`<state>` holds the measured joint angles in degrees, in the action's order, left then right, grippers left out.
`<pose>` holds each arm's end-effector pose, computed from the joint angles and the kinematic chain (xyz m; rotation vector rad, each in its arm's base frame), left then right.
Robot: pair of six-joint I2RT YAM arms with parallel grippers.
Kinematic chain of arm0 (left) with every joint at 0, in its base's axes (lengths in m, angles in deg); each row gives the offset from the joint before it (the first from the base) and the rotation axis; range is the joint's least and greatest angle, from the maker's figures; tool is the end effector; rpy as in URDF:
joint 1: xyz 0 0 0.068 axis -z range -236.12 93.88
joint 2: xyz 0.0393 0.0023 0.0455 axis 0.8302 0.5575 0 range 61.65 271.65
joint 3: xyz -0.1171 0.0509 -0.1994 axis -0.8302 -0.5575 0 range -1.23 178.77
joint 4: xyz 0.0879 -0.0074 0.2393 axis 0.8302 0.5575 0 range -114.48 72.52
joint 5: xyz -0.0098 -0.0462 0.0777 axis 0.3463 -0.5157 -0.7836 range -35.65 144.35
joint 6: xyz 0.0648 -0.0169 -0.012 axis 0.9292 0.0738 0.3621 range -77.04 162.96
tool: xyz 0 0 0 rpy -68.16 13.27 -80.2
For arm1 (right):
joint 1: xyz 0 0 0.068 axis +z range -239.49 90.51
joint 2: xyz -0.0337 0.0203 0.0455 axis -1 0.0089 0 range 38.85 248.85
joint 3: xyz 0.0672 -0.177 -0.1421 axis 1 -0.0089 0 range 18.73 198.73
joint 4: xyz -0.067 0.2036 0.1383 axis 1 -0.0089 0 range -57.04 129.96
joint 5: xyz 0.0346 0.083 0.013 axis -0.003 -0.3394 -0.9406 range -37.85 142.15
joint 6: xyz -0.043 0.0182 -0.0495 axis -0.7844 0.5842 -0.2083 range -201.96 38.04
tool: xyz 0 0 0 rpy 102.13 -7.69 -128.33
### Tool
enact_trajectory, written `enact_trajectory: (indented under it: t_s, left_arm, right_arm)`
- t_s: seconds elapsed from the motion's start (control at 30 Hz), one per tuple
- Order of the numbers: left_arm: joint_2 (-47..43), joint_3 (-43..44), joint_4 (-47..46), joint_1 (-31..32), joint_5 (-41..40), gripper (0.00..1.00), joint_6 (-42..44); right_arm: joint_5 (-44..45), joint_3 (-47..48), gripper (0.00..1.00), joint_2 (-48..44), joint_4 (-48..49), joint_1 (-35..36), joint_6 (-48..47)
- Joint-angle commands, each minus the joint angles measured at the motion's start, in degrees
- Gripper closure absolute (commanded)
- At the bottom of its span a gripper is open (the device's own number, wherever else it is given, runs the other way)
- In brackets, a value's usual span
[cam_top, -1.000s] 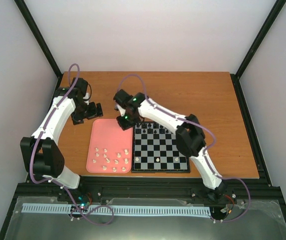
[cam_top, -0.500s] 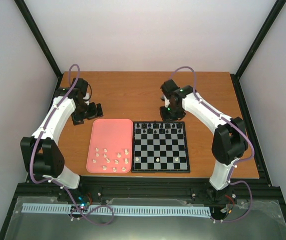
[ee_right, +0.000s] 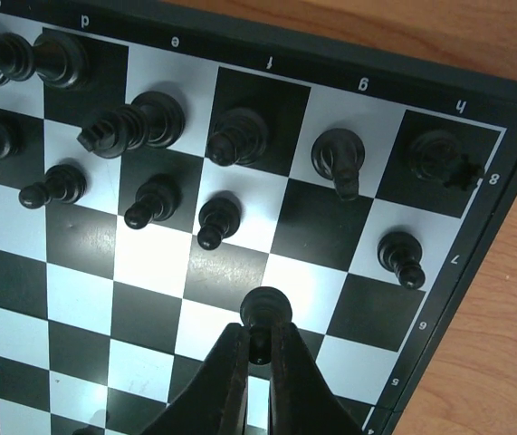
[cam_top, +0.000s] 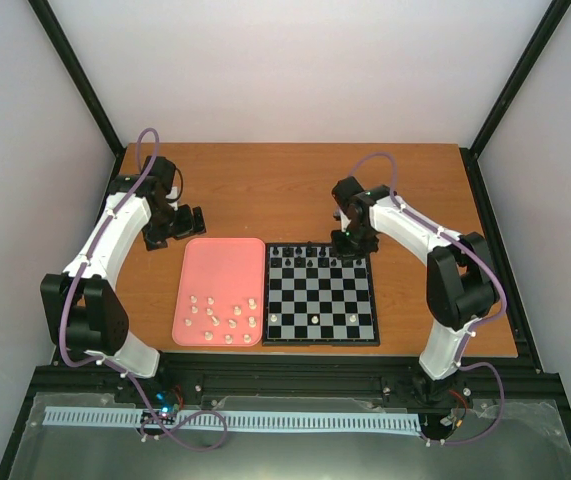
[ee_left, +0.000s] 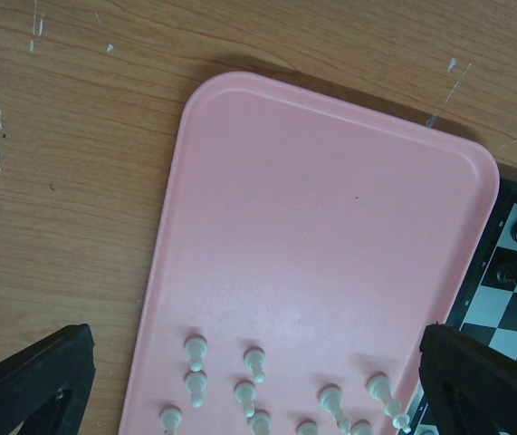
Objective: Set up the chess pieces on the board
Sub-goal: Place the chess piece on the chessboard.
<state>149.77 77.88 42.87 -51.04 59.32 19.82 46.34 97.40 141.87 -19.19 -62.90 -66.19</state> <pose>0.2858 -0.0301 0.2370 -0.4440 2.8906 -0.2084 0.2902 0.1515 0.1632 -0.2978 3.0510 0.2080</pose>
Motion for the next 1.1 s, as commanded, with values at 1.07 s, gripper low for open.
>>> enact_trajectory:
  t_s: [1.07]
  left_arm:
    - [1.54, 2.07, 0.67, -0.48, 0.39, 0.0, 0.91]
  right_arm:
    - [1.26, -0.2, 0.94, 6.65, 3.83, -3.04, -2.26]
